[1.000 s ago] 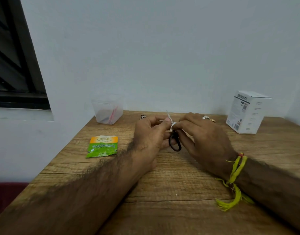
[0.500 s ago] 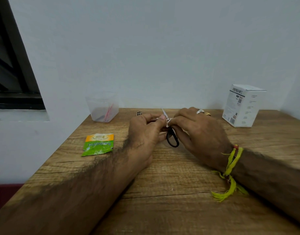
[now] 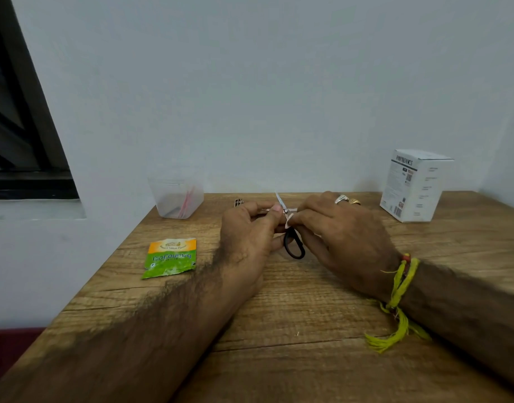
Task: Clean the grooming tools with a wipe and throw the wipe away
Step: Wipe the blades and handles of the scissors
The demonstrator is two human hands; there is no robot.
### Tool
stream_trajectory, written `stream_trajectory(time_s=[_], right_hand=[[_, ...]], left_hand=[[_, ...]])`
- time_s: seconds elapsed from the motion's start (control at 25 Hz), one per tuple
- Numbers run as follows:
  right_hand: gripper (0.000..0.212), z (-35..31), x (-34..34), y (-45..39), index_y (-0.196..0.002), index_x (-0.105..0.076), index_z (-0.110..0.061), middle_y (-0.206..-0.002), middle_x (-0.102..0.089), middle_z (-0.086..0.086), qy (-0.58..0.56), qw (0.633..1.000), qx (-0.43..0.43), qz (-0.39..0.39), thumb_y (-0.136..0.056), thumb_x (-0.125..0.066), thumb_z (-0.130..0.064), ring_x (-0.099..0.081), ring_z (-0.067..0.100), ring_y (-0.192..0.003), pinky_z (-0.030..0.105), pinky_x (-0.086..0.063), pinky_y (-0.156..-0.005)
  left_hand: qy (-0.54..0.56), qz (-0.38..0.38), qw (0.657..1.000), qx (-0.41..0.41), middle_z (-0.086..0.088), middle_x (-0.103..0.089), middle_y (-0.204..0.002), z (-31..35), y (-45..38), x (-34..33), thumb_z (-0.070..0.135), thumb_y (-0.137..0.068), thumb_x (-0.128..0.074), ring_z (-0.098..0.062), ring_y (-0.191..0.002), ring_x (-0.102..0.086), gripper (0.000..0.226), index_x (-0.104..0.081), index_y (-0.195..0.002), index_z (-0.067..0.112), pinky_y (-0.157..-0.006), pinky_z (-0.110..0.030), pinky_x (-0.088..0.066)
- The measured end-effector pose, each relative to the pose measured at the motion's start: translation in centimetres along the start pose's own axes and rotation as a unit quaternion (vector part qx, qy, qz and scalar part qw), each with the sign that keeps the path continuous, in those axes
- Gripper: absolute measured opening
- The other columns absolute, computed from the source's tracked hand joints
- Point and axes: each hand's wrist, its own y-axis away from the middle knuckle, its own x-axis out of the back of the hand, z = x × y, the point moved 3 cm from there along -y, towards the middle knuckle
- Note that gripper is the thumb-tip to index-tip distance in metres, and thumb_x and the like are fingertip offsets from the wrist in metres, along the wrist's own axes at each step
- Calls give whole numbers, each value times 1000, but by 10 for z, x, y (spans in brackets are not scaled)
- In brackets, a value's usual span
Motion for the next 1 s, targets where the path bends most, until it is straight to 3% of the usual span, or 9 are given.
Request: stream_trajectory(time_s=[0.2,0.4,0.6,0.8,1.0], right_hand=[[19,-2,-3,1,-104,-71,-14,-98,-69,5,-14,1000,6,-11,-94,-55,-17,-63,30,-81,45,-53,-63],[11,6,-1,3,-100,-72,-13,-95,-67,3,-67,997,-40,27,-94,-64,-16,-63,27,-85,44,-52,-70],[13,-2,-11,2,-100,-71,-14,-99,-65,2,-44,999,-16,-28,-94,-61,-19,-62,27,-87,44,-51,-68],[11,2,-10,2,-97,-72,-14,-98,-66,2,-41,999,1,2,-94,-62,-18,-62,26,-86,40,-51,-68],[11,5,-11,3,-95,-72,-14,-96,-67,2,-55,998,1,7,-91,-63,-18,-64,28,-87,43,-51,-70]], left_hand=[[-12,15,1000,-5,-1,-73,-69,-2,-3,1,6,-95,-67,-12,-64,-73,6,-71,-95,2,-61,-31,-61],[-6,15,1000,-1,-2,-73,-69,-1,0,-1,7,-96,-65,-14,-62,-73,7,-71,-96,3,-54,-29,-59],[-4,20,1000,11,-8,-68,-74,-2,-1,1,6,-98,-62,-12,-58,-67,10,-71,-98,0,-57,-34,-62],[7,29,1000,9,-3,-66,-65,-3,-4,3,4,-98,-61,-12,-52,-67,12,-69,-89,3,-51,-28,-59],[-26,23,999,2,-5,-69,-71,-3,-6,2,7,-97,-64,-14,-58,-71,9,-70,-94,3,-53,-29,-58]])
